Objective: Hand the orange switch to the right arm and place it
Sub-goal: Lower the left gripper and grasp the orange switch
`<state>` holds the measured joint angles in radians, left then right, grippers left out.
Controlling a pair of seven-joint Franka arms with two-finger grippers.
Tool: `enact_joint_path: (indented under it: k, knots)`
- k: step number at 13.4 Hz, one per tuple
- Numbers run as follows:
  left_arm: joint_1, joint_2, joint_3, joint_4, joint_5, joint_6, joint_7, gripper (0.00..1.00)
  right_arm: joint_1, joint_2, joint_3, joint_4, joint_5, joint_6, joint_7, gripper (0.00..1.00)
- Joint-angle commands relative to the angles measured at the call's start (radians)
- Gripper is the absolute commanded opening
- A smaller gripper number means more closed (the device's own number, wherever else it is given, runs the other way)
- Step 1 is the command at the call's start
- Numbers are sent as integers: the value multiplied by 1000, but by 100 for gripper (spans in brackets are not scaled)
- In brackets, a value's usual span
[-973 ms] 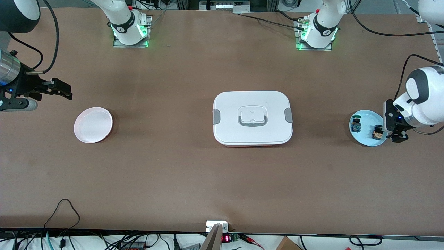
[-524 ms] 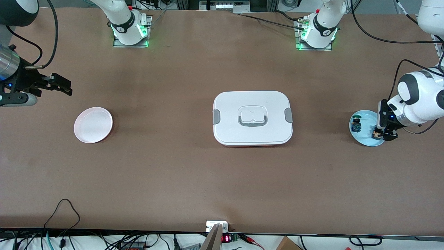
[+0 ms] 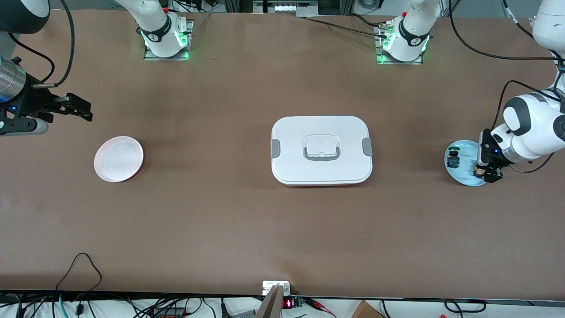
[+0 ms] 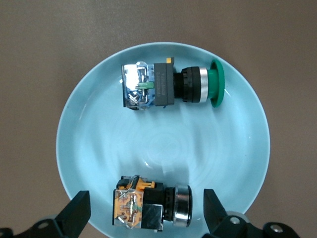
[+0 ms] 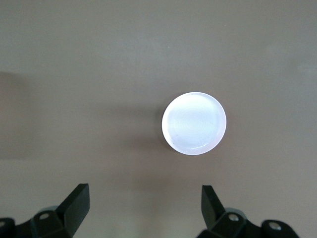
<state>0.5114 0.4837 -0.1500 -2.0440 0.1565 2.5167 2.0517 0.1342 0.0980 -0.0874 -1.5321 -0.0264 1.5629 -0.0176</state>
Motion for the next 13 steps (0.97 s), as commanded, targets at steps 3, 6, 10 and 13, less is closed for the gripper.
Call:
enact_joint_path:
  k: [3, 6, 10, 13]
  knots:
    - [19, 52, -14, 56, 8, 4, 28, 100, -1, -20, 1, -19, 2, 0, -8, 100]
    - [22, 78, -14, 79, 9, 4, 28, 100, -2, -20, 1, -19, 2, -1, -10, 100]
    - [27, 87, -14, 81, 9, 5, 27, 100, -1, -18, 1, -19, 0, 2, -10, 100]
    - [30, 101, -14, 81, 9, 31, 28, 100, -1, -20, 1, -17, 0, 2, -10, 100]
